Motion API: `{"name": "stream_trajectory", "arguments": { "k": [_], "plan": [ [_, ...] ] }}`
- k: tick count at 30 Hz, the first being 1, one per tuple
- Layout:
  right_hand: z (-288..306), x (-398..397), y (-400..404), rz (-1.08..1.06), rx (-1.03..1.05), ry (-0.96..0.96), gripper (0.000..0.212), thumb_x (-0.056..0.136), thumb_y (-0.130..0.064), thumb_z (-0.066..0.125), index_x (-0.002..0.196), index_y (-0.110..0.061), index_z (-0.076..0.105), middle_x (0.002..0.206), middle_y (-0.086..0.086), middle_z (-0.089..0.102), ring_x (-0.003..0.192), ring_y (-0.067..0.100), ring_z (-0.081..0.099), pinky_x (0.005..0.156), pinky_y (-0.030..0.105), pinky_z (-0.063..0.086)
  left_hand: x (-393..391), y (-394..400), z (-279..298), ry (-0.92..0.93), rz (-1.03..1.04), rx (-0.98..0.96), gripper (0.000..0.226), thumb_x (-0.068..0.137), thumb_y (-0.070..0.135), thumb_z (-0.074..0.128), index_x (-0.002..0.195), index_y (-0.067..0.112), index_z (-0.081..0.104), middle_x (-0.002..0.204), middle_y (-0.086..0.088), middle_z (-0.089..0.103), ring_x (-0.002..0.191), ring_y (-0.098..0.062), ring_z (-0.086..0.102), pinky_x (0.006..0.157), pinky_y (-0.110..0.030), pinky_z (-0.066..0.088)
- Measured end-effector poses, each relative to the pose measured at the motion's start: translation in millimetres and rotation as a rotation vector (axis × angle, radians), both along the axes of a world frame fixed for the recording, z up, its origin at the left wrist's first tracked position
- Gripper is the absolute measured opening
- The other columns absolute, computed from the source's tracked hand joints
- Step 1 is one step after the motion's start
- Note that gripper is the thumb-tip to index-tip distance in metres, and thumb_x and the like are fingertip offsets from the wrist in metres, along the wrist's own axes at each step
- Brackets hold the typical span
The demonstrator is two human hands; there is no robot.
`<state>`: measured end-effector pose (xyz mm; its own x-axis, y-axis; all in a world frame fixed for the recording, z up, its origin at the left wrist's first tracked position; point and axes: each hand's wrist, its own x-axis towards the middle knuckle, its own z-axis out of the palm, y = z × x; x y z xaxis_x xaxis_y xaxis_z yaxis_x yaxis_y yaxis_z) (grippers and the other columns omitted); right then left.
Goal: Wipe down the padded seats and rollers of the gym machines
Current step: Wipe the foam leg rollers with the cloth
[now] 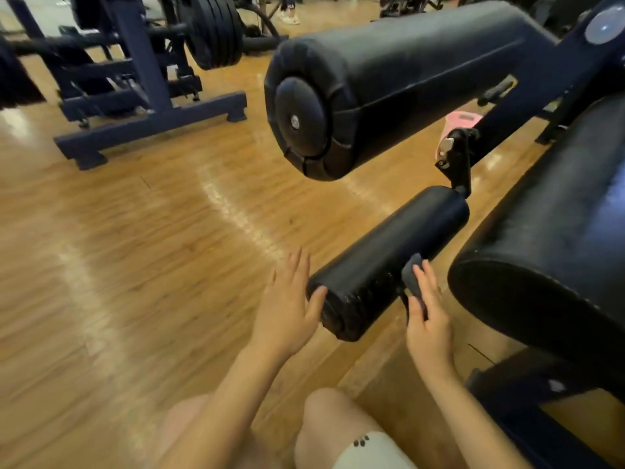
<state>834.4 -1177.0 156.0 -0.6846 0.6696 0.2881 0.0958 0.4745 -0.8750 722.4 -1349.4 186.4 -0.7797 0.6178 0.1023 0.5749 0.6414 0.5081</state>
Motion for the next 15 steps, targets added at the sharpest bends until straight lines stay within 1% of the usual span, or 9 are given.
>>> {"name": "stream_trajectory", "arguments": {
  "k": [2, 4, 6, 8, 9, 11, 13, 15],
  "plan": [
    [-9, 11, 17, -0.058, -0.100, -0.097, 0.039, 0.096, -0.007, 0.044, 0.133, -0.019, 0.044, 0.123, -0.017, 0.040, 0.115, -0.001, 0.035, 0.094, 0.018, 0.029, 7, 14, -28, 0.014, -0.088, -0.194, 0.078, 0.095, 0.056, 0.033, 0.150, 0.018, -0.007, 0.158, -0.002, -0.014, 0.144, -0.015, -0.017, 0.112, -0.031, -0.013],
    [-19, 14, 31, -0.065, -0.079, -0.176, 0.039, 0.095, -0.008, 0.045, 0.134, -0.011, 0.045, 0.124, -0.009, 0.044, 0.113, 0.000, 0.037, 0.092, 0.017, 0.029, 9, 33, -44, 0.001, -0.141, -0.305, 0.096, 0.088, 0.066, 0.041, 0.150, 0.015, -0.011, 0.156, -0.005, -0.020, 0.142, -0.019, -0.022, 0.113, -0.038, -0.011],
    [-29, 10, 41, -0.056, 0.016, -0.235, 0.040, 0.094, -0.011, 0.048, 0.134, -0.010, 0.046, 0.133, 0.000, 0.047, 0.121, 0.008, 0.040, 0.096, 0.021, 0.029, 10, 46, -52, -0.022, -0.149, -0.337, 0.111, 0.080, 0.070, 0.052, 0.148, 0.012, -0.015, 0.155, -0.006, -0.024, 0.141, -0.022, -0.024, 0.118, -0.041, -0.006],
    [-35, 5, 48, -0.025, 0.077, -0.299, 0.040, 0.094, -0.015, 0.048, 0.134, -0.009, 0.047, 0.136, 0.007, 0.047, 0.127, 0.020, 0.041, 0.098, 0.025, 0.031, 8, 48, -59, -0.015, -0.131, -0.316, 0.119, 0.074, 0.069, 0.059, 0.149, 0.012, -0.014, 0.156, -0.005, -0.021, 0.142, -0.022, -0.021, 0.119, -0.041, -0.002],
    [-37, 2, 49, 0.005, 0.086, -0.330, 0.041, 0.095, -0.017, 0.046, 0.135, -0.009, 0.045, 0.138, 0.008, 0.046, 0.129, 0.023, 0.040, 0.100, 0.026, 0.031, 3, 47, -63, -0.015, -0.123, -0.290, 0.119, 0.073, 0.069, 0.061, 0.149, 0.013, -0.012, 0.157, -0.004, -0.018, 0.144, -0.021, -0.017, 0.119, -0.039, -0.002],
    [-31, -8, 52, 0.062, 0.076, -0.386, 0.042, 0.097, -0.018, 0.042, 0.138, -0.008, 0.041, 0.143, 0.010, 0.040, 0.134, 0.026, 0.034, 0.107, 0.030, 0.027, -11, 42, -67, -0.075, -0.099, -0.217, 0.118, 0.070, 0.069, 0.064, 0.151, 0.018, -0.006, 0.159, -0.001, -0.005, 0.146, -0.019, -0.003, 0.117, -0.038, 0.002],
    [-21, -27, 60, 0.071, 0.136, -0.319, 0.041, 0.096, -0.008, 0.042, 0.137, -0.005, 0.040, 0.145, 0.012, 0.037, 0.137, 0.028, 0.030, 0.111, 0.032, 0.022, -26, 38, -69, -0.199, -0.055, -0.113, 0.114, 0.067, 0.065, 0.070, 0.150, 0.024, 0.003, 0.157, 0.000, 0.016, 0.143, -0.021, 0.017, 0.117, -0.040, 0.015],
    [-14, -52, 71, 0.079, 0.157, -0.315, 0.042, 0.096, -0.001, 0.039, 0.138, -0.004, 0.038, 0.147, 0.013, 0.032, 0.140, 0.028, 0.024, 0.115, 0.038, 0.018, -33, 35, -71, -0.308, -0.021, -0.017, 0.108, 0.066, 0.057, 0.075, 0.148, 0.027, 0.012, 0.149, 0.003, 0.031, 0.135, -0.021, 0.032, 0.112, -0.041, 0.029]
  ]
}}
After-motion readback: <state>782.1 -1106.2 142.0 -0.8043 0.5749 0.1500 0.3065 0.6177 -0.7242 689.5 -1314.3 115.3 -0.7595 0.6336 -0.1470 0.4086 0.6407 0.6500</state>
